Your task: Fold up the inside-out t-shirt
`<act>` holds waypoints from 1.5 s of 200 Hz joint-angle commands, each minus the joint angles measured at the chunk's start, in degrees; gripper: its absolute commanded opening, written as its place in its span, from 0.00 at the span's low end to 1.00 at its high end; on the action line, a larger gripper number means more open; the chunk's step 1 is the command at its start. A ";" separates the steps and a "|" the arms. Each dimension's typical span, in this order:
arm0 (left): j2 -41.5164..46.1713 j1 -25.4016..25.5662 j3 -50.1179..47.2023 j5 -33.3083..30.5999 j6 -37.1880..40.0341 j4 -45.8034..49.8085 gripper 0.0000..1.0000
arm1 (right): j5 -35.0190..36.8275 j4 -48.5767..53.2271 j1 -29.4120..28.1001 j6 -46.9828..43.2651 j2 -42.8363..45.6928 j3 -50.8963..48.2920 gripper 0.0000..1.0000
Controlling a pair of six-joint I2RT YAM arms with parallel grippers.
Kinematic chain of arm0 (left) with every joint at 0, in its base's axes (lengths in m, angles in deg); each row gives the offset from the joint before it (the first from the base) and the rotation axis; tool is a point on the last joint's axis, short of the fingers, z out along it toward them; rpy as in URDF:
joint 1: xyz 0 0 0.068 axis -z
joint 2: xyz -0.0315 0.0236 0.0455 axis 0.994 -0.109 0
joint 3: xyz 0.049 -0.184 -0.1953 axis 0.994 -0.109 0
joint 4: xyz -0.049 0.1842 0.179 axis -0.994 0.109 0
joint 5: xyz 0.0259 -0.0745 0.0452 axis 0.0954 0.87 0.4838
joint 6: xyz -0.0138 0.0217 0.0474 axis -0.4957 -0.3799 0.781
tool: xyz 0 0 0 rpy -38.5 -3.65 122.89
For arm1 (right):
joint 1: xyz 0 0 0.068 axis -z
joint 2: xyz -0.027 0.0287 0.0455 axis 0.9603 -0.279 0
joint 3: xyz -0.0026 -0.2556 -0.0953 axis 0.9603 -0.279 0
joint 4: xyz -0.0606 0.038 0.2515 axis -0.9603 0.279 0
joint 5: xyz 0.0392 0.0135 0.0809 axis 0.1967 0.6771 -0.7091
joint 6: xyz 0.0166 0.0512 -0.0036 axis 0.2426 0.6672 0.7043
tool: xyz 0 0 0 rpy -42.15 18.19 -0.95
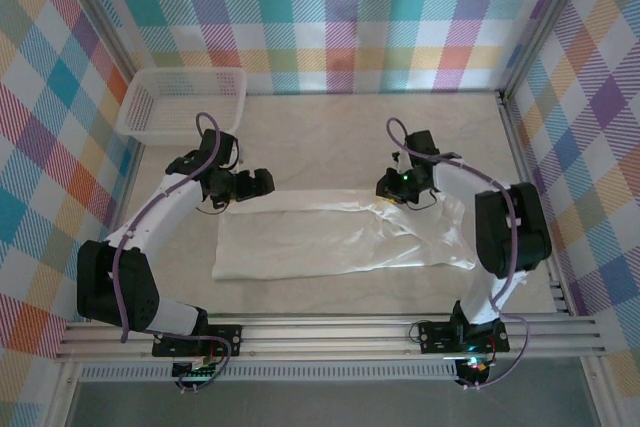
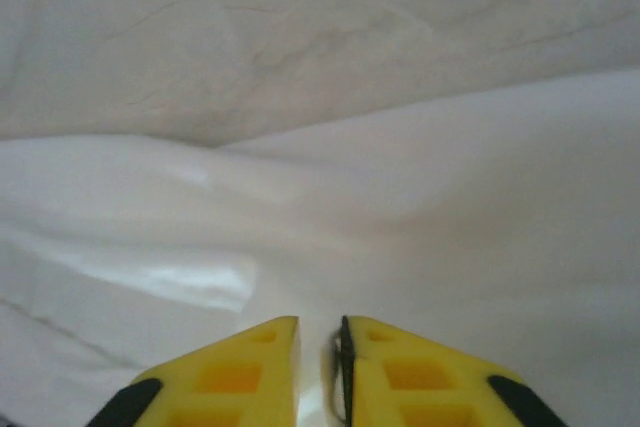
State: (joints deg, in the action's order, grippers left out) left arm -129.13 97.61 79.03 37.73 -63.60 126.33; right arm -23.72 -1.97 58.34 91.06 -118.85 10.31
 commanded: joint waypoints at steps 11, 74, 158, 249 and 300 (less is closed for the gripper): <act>-0.37 0.98 -0.85 -0.33 -0.88 -0.48 0.98 | -5.92 0.59 -3.95 0.83 7.99 -11.45 0.17; -7.95 5.76 2.62 -1.53 -2.28 -0.25 0.55 | 0.66 -1.34 -0.60 3.95 21.28 -12.49 0.31; -23.61 11.06 8.82 -8.74 -9.27 2.44 0.00 | 12.36 4.56 8.17 3.32 2.20 -2.41 0.00; -53.37 11.83 39.81 0.17 -11.76 -0.98 0.00 | 11.44 7.56 15.79 15.05 -10.14 2.73 0.00; -83.62 12.08 94.05 0.70 -16.19 5.86 0.00 | -5.15 6.98 14.84 14.23 -4.49 -5.09 0.07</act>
State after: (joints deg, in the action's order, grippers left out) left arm -200.69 109.11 156.23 38.32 -75.92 127.59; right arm -17.30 2.31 75.34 104.13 -126.81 12.63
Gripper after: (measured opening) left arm 0.050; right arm 0.050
